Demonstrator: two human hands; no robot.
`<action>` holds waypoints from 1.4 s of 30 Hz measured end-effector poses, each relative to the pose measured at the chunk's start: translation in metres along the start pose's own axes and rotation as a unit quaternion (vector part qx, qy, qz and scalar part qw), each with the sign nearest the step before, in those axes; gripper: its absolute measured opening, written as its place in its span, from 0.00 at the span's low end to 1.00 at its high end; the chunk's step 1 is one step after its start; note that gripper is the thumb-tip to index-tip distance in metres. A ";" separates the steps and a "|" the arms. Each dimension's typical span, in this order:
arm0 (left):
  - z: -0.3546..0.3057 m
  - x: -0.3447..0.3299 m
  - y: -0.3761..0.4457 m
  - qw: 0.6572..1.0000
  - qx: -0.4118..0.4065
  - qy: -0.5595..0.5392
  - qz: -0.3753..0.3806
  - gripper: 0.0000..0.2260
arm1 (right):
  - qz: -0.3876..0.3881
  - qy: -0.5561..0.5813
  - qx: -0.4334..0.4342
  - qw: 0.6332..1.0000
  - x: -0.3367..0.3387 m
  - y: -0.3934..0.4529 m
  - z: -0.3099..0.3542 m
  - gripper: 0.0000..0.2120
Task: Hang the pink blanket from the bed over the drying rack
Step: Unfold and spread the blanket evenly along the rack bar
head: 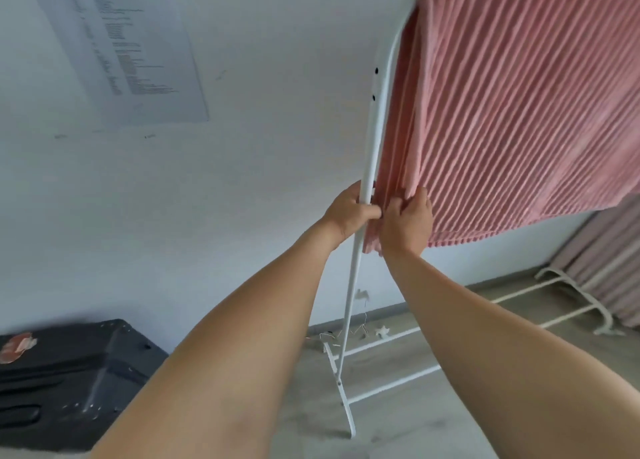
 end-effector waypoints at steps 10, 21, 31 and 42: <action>-0.115 0.045 0.014 0.975 -0.176 -0.126 -0.053 0.18 | -0.186 -0.036 0.103 0.977 0.062 0.020 0.132 0.18; -0.239 0.087 0.019 0.936 -0.331 -0.031 -0.116 0.08 | -0.201 -0.064 0.135 0.968 0.088 0.042 0.251 0.08; -0.240 0.116 0.003 0.928 -0.326 -0.042 -0.175 0.12 | -0.174 -0.041 0.218 0.959 0.065 -0.003 0.293 0.11; -0.192 0.132 -0.013 0.908 -0.371 0.043 -0.190 0.09 | -0.196 -0.117 0.219 0.949 0.051 -0.036 0.270 0.11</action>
Point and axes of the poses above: each hand's wrist, its own y-axis towards the middle knuckle, its own x-axis out of the back of the hand, z = x × y, the point moved 6 cm from there along y, towards the middle knuckle, and after that the axes turned 6 degrees about y, right-handed, at the moved point
